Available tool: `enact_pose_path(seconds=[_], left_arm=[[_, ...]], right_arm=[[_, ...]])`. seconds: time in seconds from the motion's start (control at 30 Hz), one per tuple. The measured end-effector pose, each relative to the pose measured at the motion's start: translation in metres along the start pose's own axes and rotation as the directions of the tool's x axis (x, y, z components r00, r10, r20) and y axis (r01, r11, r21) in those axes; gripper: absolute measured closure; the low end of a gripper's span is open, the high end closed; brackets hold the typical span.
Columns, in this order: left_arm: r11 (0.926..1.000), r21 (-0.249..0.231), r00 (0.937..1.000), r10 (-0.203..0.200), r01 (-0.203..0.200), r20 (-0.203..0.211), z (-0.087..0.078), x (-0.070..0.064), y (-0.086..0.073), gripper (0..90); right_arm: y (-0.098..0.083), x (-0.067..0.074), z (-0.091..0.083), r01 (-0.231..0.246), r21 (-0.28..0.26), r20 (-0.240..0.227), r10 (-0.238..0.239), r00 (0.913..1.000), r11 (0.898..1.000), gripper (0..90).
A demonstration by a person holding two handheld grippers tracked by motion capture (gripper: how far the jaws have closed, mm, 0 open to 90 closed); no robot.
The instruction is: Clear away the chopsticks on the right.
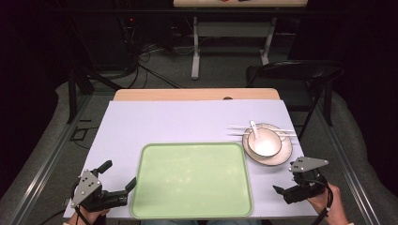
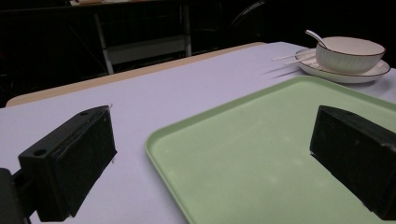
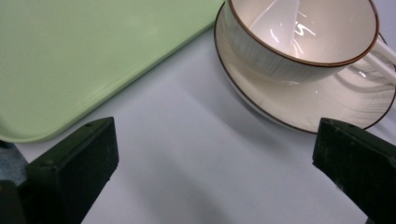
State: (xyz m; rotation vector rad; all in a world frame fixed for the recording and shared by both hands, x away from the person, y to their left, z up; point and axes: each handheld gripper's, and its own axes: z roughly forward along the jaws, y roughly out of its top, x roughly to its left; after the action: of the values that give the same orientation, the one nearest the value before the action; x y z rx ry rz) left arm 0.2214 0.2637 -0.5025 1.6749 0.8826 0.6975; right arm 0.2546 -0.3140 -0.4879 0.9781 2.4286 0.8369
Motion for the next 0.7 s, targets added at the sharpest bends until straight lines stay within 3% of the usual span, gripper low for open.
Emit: enact_pose_path(seconds=[0.3, 0.7], left_arm=[[1.0000, -0.003, 1.0000, 0.000, 0.000, -0.002, 0.000, 0.000, 0.000, 0.0], [1.0000, -0.005, 1.0000, -0.001, 0.001, -0.002, 0.000, 0.000, 0.000, 0.0]], right_arm=[[0.020, -0.019, 0.002, -0.001, 0.021, -0.017, 0.002, 0.9999, 1.000, 0.0], [0.051, -0.052, 0.002, 0.009, 0.053, -0.007, -0.008, 0.9999, 0.999, 0.0]])
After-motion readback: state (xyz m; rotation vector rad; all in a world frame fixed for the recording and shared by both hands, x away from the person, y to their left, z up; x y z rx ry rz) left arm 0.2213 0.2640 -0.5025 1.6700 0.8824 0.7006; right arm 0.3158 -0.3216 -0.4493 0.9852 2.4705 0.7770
